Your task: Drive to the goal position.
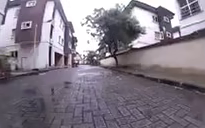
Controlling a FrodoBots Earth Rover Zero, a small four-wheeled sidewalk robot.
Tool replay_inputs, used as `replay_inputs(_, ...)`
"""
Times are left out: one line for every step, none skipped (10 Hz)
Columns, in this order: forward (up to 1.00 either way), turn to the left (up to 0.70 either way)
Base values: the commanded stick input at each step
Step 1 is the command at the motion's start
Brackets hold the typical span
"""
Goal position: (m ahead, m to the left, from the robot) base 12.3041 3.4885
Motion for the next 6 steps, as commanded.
replay_inputs(0.70, 0.00)
replay_inputs(0.70, 0.00)
replay_inputs(0.70, 0.00)
replay_inputs(0.70, 0.00)
replay_inputs(0.70, 0.00)
replay_inputs(0.70, 0.00)
